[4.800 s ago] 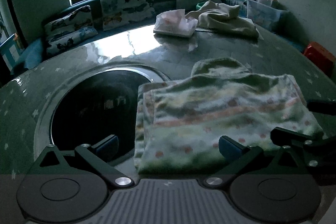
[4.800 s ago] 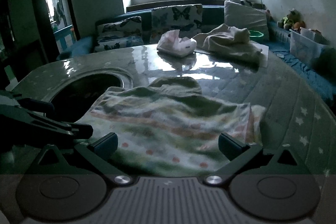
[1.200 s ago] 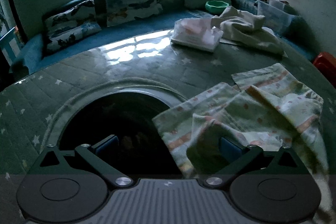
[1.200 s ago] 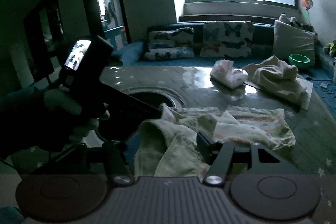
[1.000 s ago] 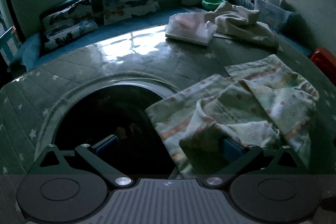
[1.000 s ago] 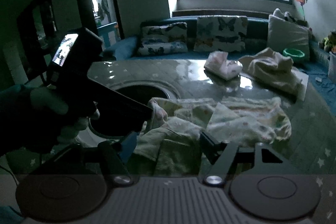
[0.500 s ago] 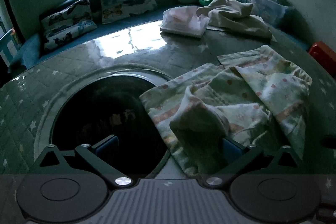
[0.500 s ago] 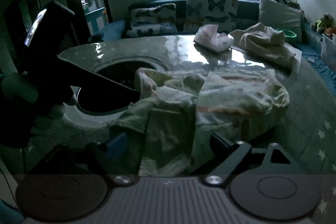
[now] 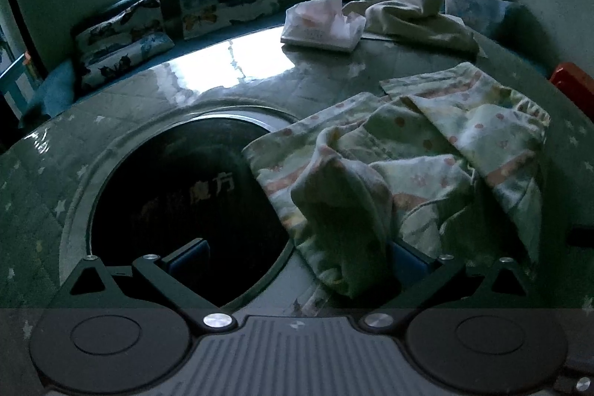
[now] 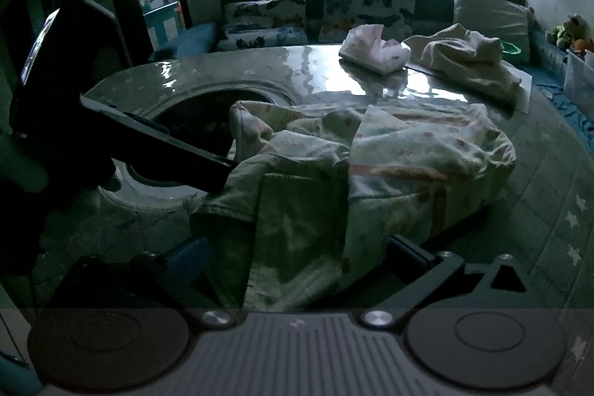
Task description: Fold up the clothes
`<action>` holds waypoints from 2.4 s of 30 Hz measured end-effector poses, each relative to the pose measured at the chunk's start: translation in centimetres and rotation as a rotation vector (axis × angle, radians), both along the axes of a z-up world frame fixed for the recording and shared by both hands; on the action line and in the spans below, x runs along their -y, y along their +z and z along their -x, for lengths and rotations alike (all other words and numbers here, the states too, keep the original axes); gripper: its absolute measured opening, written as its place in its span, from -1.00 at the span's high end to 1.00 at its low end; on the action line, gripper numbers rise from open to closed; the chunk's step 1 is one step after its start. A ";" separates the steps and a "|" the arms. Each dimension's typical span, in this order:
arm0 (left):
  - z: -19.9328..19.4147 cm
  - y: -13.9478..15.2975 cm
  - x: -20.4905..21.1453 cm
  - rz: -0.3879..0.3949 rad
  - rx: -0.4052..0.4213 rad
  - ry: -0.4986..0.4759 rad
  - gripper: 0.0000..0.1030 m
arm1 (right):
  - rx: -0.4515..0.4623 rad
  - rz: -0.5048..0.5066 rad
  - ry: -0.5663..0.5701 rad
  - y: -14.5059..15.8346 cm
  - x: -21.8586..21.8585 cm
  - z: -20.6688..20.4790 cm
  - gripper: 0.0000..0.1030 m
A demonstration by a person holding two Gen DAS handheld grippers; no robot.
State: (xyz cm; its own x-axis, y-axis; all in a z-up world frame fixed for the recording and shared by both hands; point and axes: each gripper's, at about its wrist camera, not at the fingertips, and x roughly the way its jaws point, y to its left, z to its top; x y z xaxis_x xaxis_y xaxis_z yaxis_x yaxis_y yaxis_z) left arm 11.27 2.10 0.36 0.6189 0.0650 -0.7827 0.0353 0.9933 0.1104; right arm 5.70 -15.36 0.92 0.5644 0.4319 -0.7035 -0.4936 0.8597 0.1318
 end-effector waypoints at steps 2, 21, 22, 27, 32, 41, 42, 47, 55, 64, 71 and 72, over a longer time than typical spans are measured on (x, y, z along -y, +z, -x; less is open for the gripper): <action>0.0 -0.1 0.1 -0.006 -0.001 0.001 -1.00 | -0.006 0.004 -0.004 -0.2 -0.1 -0.1 -1.00; 0.5 -1.0 1.2 -0.067 -0.005 -0.004 -1.00 | -0.037 0.015 -0.018 -1.1 -0.3 -0.6 -1.00; 0.5 -1.0 1.3 -0.070 -0.004 -0.005 -1.00 | -0.037 0.014 -0.019 -1.1 -0.4 -0.7 -1.00; 0.6 -1.2 1.5 -0.084 -0.004 -0.006 -1.00 | -0.040 0.015 -0.014 -1.3 -0.4 -0.8 -1.00; 0.5 -1.4 1.6 -0.091 -0.006 -0.005 -1.00 | -0.039 0.019 -0.013 -1.3 -0.6 -0.9 -1.00; 0.4 -1.5 1.8 -0.104 -0.008 -0.004 -1.00 | -0.038 0.026 -0.012 -1.3 -0.7 -1.1 -1.00; 0.4 -1.5 1.9 -0.106 -0.007 -0.005 -1.00 | -0.038 0.027 -0.013 -1.3 -0.7 -1.2 -1.00; 0.5 -1.6 2.1 -0.120 -0.001 -0.008 -1.00 | -0.042 0.031 -0.016 -1.4 -0.7 -1.3 -1.00; 0.5 -1.8 2.4 -0.129 -0.002 -0.009 -1.00 | -0.048 0.038 -0.021 -1.6 -0.7 -1.4 -1.00; 0.5 -1.9 2.5 -0.129 0.000 -0.007 -1.00 | -0.051 0.054 -0.024 -1.6 -0.8 -1.5 -1.00; 0.6 -2.0 2.5 -0.125 0.001 -0.004 -1.00 | -0.051 0.066 -0.021 -1.6 -0.9 -1.6 -1.00; 0.6 -2.0 2.5 -0.124 0.001 -0.003 -1.00 | -0.051 0.068 -0.021 -1.6 -1.0 -1.6 -1.00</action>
State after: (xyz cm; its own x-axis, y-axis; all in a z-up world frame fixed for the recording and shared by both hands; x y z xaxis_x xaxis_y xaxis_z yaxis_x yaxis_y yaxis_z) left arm 10.68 -0.39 -1.60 0.6197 0.1598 -0.7684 0.0380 0.9718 0.2327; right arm 7.27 -14.40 -0.72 0.5356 0.3708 -0.7587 -0.4698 0.8774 0.0971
